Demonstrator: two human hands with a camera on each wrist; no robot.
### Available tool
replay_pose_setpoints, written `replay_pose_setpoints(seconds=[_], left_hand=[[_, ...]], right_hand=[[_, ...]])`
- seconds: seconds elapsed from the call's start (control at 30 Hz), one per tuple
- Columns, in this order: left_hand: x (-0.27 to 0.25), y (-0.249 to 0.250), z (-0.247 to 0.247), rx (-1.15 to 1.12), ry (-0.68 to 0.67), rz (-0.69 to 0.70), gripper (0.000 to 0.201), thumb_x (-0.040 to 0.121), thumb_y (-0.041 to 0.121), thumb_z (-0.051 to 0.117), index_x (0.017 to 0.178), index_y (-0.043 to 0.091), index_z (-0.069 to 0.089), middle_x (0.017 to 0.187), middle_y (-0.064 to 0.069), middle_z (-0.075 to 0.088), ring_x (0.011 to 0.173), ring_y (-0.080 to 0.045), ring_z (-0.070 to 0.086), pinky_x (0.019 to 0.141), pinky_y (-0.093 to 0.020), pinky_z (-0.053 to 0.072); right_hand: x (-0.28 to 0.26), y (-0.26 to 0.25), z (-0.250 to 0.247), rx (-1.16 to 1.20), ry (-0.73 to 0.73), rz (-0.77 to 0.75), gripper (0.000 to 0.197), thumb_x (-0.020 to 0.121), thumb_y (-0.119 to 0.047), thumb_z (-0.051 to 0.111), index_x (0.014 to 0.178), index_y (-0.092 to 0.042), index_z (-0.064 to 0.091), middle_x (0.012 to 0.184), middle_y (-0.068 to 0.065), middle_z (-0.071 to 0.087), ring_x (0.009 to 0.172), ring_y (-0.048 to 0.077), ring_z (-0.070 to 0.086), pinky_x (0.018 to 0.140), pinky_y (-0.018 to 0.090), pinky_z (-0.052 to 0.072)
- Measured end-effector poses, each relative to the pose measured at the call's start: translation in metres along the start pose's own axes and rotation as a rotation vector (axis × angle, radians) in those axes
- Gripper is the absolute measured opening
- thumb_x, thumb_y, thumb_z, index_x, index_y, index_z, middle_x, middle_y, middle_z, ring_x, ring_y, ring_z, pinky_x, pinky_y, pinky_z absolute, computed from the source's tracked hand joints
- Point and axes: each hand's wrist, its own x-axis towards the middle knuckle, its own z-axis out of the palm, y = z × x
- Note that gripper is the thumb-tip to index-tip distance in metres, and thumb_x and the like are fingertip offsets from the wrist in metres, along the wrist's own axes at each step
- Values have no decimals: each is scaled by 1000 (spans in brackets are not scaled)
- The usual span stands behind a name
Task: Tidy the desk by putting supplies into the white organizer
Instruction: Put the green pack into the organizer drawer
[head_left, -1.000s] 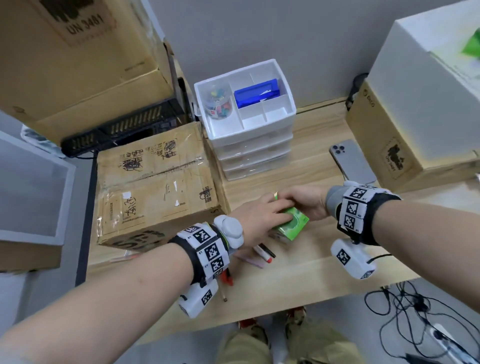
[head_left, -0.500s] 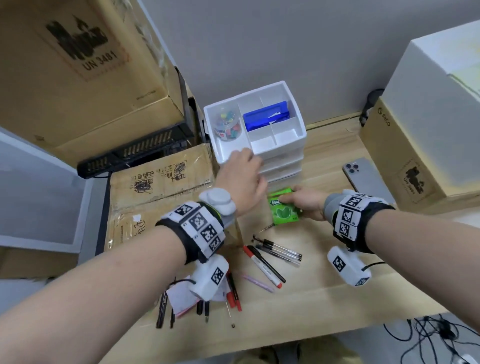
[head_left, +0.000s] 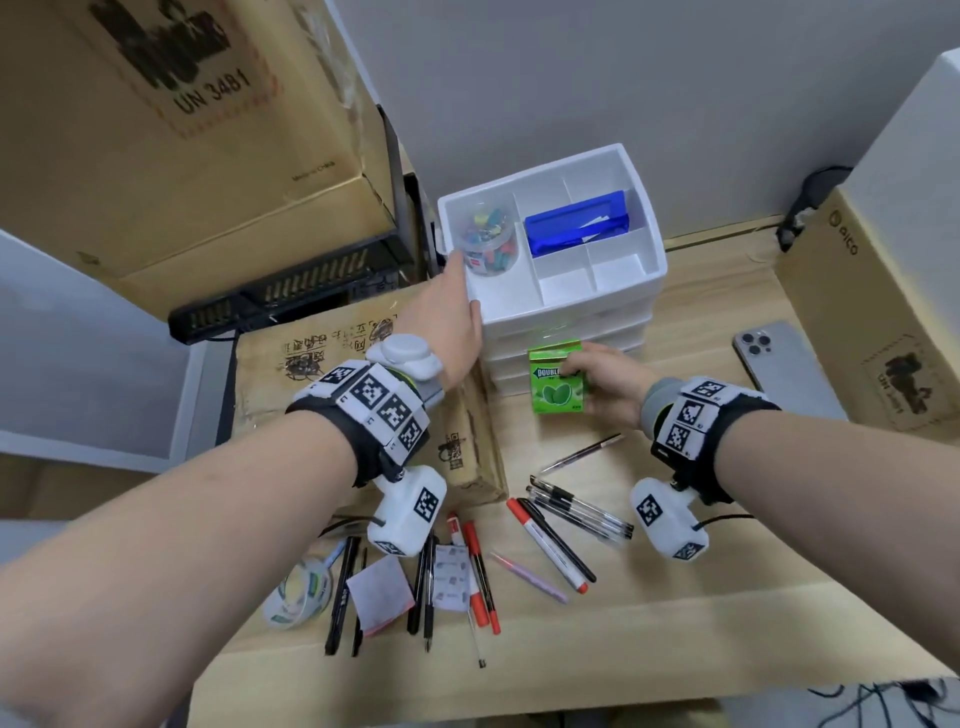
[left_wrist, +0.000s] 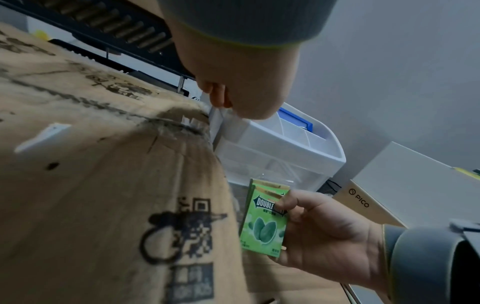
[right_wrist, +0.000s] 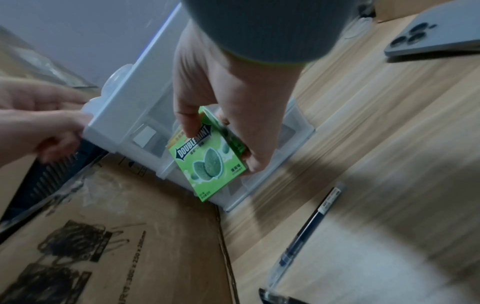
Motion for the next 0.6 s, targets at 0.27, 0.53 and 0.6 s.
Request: replay_pose_setpoints(seconds=[0.27, 0.53, 0.6], left_hand=[[0, 1, 3, 54, -34, -9, 55, 97, 24, 45, 147, 10, 26, 80, -4, 56, 63, -28, 55, 54, -36, 47], [3, 0, 4, 67, -68, -19, 54, 97, 23, 46, 145, 8, 25, 79, -7, 60, 63, -27, 58, 55, -37, 51], [4, 0, 5, 61, -74, -20, 51, 97, 21, 46, 142, 8, 28, 79, -7, 60, 62, -27, 56, 54, -36, 47]], right_hand=[[-11, 13, -6, -49, 4, 34, 22, 91, 4, 52, 98, -13, 62, 90, 12, 72, 77, 24, 72, 67, 37, 62], [-49, 49, -28, -117, -80, 245, 23, 95, 2, 52, 114, -3, 62, 101, 18, 72, 84, 26, 73, 77, 38, 61], [-58, 41, -27, -160, -151, 293, 16, 99, -5, 51, 106, -2, 65, 93, 15, 76, 77, 21, 75, 73, 32, 62]])
